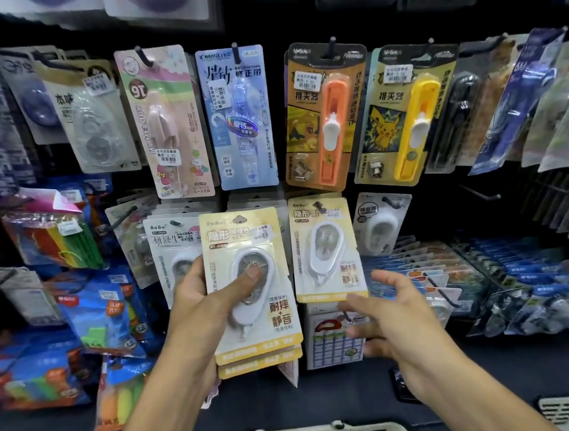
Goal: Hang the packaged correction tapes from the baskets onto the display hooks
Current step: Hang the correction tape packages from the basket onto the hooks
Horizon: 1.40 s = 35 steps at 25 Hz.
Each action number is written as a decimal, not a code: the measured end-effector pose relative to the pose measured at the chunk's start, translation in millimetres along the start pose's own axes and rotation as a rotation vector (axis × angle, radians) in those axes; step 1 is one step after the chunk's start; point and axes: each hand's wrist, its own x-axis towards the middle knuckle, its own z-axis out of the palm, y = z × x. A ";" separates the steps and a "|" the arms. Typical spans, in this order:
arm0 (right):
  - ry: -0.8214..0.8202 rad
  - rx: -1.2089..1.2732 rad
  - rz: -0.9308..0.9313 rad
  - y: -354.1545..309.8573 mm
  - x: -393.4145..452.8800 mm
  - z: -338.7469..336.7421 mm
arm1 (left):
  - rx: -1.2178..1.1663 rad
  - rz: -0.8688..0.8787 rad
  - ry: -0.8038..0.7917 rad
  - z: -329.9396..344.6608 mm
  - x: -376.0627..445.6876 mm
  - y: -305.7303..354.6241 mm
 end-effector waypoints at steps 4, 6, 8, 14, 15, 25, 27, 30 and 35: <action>-0.207 -0.031 -0.045 6.6 -6.9 15.0 | 0.052 -0.001 -0.009 9.3 -3.9 -7.7; -0.310 -0.057 -0.121 9.6 -9.1 26.0 | 0.095 -0.037 -0.048 16.8 -7.3 -15.0; -0.254 -0.057 -0.153 8.8 -6.2 30.7 | 0.054 -0.115 -0.108 20.0 -8.6 -19.4; -0.039 -0.066 -0.195 -4.3 5.0 18.7 | 0.076 -0.060 0.054 9.9 -0.2 -13.2; 0.005 -0.077 -0.184 -5.0 6.3 16.6 | 0.122 -0.032 0.104 8.0 1.5 -11.6; -0.015 0.025 0.039 1.7 -1.9 5.9 | 0.137 0.112 0.253 -1.7 8.2 2.3; -0.095 0.041 0.085 6.8 -4.7 10.5 | 0.127 0.098 0.241 0.7 8.1 0.1; -0.159 -0.121 -0.008 13.3 -8.4 20.0 | 0.144 0.068 0.176 8.9 5.3 -3.9; 0.031 0.073 0.083 12.6 1.5 16.9 | 0.205 0.056 0.140 16.0 3.8 -9.4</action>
